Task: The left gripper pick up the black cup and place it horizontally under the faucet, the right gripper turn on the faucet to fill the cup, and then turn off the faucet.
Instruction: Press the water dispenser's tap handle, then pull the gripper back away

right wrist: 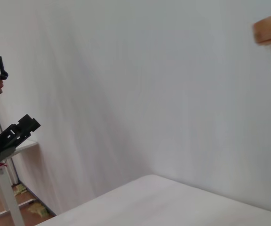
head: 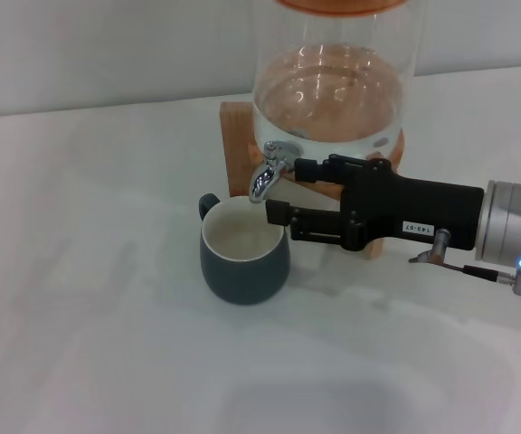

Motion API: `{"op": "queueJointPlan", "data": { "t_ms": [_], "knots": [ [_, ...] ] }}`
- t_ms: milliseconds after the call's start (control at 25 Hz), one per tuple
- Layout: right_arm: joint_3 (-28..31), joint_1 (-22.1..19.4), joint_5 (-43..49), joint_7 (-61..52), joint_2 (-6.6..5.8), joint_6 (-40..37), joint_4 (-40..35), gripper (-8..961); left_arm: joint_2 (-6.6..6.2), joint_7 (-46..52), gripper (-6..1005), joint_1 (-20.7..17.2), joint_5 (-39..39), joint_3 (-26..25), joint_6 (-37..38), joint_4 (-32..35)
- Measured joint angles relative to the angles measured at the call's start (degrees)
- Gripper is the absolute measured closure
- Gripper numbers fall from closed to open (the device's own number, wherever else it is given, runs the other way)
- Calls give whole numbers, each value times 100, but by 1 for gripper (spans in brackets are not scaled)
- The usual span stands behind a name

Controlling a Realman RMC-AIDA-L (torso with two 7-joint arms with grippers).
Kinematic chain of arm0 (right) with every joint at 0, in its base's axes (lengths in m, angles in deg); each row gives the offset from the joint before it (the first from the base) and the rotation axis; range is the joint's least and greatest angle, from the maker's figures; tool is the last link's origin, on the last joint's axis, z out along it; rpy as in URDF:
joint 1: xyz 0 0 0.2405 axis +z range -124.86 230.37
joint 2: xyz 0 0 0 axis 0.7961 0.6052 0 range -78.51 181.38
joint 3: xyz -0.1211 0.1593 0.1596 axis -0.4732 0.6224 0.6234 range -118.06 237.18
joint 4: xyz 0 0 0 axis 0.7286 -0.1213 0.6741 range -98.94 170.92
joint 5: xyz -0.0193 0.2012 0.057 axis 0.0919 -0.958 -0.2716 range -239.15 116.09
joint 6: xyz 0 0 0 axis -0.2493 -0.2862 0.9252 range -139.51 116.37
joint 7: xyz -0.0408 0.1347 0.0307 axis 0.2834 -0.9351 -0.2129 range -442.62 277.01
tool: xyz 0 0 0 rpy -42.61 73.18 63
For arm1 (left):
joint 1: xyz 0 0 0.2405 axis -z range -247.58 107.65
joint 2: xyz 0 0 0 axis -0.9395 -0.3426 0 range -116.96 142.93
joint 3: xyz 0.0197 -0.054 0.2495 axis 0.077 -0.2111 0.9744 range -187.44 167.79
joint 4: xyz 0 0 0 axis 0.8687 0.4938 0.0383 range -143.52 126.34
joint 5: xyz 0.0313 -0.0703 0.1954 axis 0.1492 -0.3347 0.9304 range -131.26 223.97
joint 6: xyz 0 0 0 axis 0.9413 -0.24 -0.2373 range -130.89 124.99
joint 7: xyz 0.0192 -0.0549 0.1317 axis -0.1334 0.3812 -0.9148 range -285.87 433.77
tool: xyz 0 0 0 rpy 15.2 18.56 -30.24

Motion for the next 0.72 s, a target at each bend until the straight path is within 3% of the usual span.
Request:
{"op": "queueJointPlan", "data": {
  "t_ms": [400, 720],
  "knots": [
    [144, -3, -57, 0, 5, 225, 52, 172, 0, 0, 237, 1, -1, 0, 0, 0],
    [245, 0, -161, 13, 9, 893, 22, 172, 0, 0, 237, 12, -1, 0, 9, 0]
  ]
}}
